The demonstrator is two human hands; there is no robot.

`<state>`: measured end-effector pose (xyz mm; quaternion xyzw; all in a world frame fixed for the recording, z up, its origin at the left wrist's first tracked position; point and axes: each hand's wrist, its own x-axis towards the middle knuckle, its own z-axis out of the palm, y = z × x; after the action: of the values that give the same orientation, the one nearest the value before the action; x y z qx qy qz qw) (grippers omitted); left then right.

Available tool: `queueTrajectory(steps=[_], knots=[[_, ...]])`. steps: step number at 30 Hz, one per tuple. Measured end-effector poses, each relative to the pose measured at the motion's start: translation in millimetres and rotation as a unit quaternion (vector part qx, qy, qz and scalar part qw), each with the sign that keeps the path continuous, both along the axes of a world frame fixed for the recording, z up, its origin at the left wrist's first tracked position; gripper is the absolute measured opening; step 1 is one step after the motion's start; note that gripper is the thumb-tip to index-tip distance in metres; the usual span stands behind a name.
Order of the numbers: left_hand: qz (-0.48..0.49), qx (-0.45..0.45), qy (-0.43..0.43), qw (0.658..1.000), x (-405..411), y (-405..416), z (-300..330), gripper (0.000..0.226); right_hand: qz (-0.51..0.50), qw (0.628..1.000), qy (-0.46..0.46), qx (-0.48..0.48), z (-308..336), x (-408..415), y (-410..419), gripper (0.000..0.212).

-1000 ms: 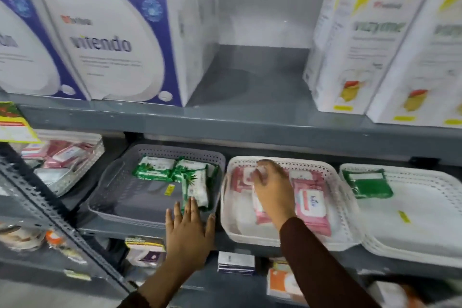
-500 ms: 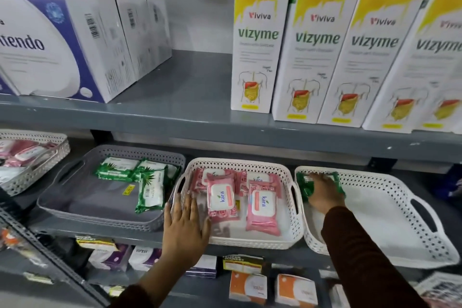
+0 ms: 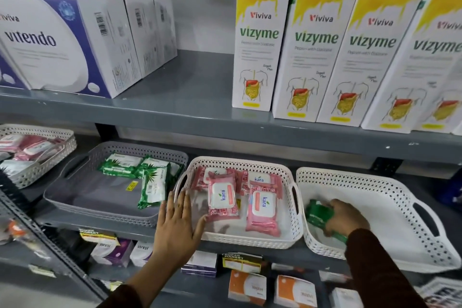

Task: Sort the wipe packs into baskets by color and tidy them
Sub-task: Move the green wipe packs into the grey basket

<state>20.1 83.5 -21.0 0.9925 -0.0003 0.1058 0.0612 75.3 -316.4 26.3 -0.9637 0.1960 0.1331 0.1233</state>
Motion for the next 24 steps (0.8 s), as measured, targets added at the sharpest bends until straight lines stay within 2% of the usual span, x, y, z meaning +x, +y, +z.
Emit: queueTrajectory(steps=[2, 5, 7, 9, 11, 13, 15, 16, 18, 20, 24], knots=[[0.002, -0.011, -0.003, 1.0, -3, 13, 1, 0.082, -0.057, 0.995, -0.058, 0.064, 4, -10, 0, 0.07], [0.009, -0.021, 0.004, 1.0, -5, 42, 3, 0.082, -0.149, 0.963, -0.189, 0.123, 23, -23, 15, 0.066], [0.018, -0.019, 0.013, 1.0, -9, 72, 4, 0.085, -0.148, 0.937, -0.269, 0.17, 45, -27, 46, 0.06], [0.028, -0.031, 0.004, 0.999, -11, 96, 4, 0.088, -0.134, 0.902, -0.306, 0.275, 66, -30, 80, 0.05], [0.041, -0.041, 0.003, 0.998, -14, 128, 4, 0.088, -0.133, 0.847, -0.268, 0.439, 77, -23, 133, 0.038], [0.044, -0.035, 0.005, 0.998, -16, 152, 6, 0.084, -0.14, 0.773, -0.154, 0.599, 79, -11, 182, 0.028], [0.043, -0.028, 0.011, 0.999, -19, 175, 9, 0.082, -0.144, 0.694, -0.028, 0.705, 73, 1, 237, 0.025], [0.043, -0.028, 0.011, 0.999, -20, 184, 10, 0.082, -0.127, 0.676, 0.024, 0.725, 70, 5, 264, 0.028], [0.047, -0.034, 0.006, 0.998, -22, 201, 13, 0.082, -0.071, 0.704, 0.099, 0.699, 61, 17, 317, 0.034], [0.048, -0.04, 0.006, 0.998, -25, 217, 14, 0.078, -0.029, 0.734, 0.147, 0.662, 49, 31, 369, 0.027], [0.026, -0.035, 0.015, 0.999, -29, 232, 12, 0.068, 0.026, 0.764, 0.176, 0.62, 30, 52, 452, 0.011]])
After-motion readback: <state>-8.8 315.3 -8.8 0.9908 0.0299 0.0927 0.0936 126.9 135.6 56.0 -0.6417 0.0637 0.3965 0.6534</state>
